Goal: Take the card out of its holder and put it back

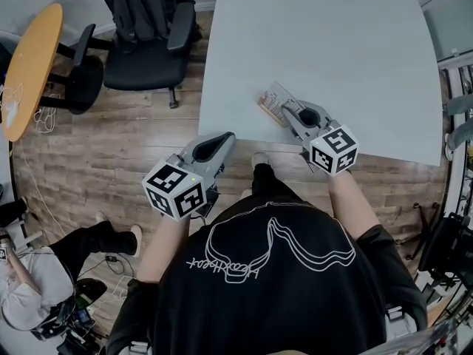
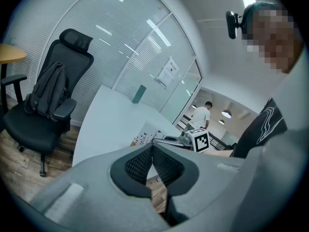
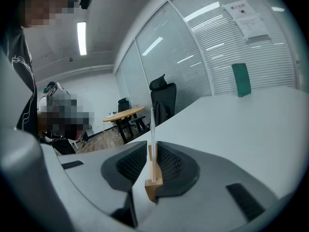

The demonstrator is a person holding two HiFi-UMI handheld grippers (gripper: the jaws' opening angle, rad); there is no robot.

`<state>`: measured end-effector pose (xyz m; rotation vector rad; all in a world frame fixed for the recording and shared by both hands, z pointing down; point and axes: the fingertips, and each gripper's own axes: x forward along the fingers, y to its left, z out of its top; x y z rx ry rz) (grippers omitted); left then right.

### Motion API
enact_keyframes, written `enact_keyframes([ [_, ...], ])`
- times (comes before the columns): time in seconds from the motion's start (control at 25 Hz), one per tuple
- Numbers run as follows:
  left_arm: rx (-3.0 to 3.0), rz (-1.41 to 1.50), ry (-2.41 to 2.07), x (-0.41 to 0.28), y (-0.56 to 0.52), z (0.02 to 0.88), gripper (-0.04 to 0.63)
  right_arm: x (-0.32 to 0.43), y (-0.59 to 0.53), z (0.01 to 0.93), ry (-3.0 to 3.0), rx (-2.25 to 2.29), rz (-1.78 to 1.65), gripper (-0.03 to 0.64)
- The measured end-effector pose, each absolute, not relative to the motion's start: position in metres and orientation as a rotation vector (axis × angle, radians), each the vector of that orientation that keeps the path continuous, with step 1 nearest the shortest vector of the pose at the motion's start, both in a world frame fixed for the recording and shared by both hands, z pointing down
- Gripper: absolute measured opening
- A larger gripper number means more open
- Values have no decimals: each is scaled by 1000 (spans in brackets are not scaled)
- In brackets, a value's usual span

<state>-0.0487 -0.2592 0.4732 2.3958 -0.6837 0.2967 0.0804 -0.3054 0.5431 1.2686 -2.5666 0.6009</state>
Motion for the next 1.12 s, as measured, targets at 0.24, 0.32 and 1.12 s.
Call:
enact_keyframes([
  [0.24, 2351, 313, -717, -54, -266, 485, 12, 79, -311, 547, -2559, 1281, 621, 52],
  [0.32, 2337, 312, -723, -55, -265, 487, 12, 78, -311, 547, -2560, 1286, 622, 43],
  [1.12, 2291, 293, -778, -65, -256, 484, 12, 77, -310, 542, -2564, 1275, 570, 23],
])
